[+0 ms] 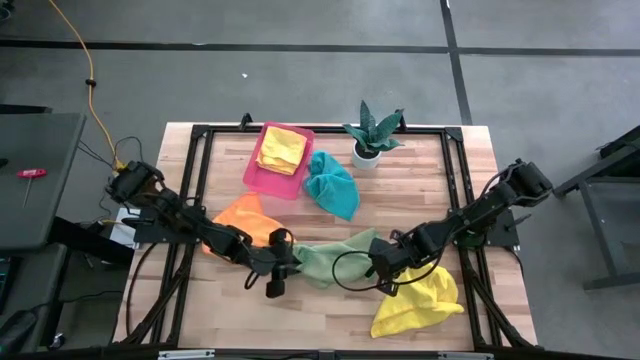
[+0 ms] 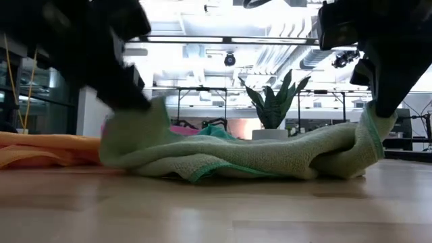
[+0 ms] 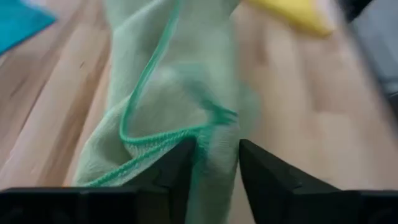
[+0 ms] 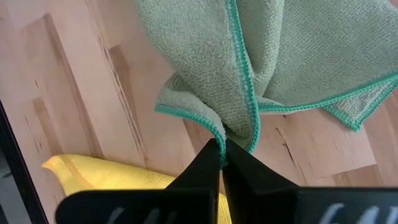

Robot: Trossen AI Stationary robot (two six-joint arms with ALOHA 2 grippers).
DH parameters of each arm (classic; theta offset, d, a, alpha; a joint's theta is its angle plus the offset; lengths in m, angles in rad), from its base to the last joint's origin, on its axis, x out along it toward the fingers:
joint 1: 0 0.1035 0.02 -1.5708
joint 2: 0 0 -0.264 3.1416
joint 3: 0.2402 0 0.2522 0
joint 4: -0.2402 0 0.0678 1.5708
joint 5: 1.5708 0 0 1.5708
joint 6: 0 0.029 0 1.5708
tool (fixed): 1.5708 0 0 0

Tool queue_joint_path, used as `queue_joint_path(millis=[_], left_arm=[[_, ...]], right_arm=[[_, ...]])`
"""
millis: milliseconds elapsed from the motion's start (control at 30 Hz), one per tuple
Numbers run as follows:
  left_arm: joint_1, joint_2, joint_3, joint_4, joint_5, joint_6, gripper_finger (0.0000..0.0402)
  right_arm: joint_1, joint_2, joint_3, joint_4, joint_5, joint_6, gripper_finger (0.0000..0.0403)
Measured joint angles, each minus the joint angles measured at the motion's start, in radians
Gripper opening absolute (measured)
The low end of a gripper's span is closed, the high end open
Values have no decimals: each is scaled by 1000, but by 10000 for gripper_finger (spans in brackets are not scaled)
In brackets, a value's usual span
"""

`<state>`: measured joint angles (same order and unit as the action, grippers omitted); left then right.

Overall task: Fold microfiber towels
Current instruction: Fold the green microfiber cloth

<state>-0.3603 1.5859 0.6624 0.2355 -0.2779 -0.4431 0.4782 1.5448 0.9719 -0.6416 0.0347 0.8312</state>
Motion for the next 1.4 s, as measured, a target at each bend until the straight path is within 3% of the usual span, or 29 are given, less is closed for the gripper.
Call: queue_joint_path(millis=[200,400,533,1033,1233,1400], left_arm=[[4,-143,2,-94,51,2,187],[36,-214,2,-183,79,73,216],[34,-213,2,-195,153,84,218],[21,-219,2,-437,43,116,219],[27,-241,1,-491,141,141,213],[19,-309,0,-570,137,135,197]], right_arm=[[0,0,0,0,-2,-1,0],[0,0,0,5,-4,-2,0],[0,0,0,6,-19,-2,0],[0,0,0,13,-20,0,0],[-1,0,0,17,-20,4,0],[-4,0,0,22,-20,6,0]])
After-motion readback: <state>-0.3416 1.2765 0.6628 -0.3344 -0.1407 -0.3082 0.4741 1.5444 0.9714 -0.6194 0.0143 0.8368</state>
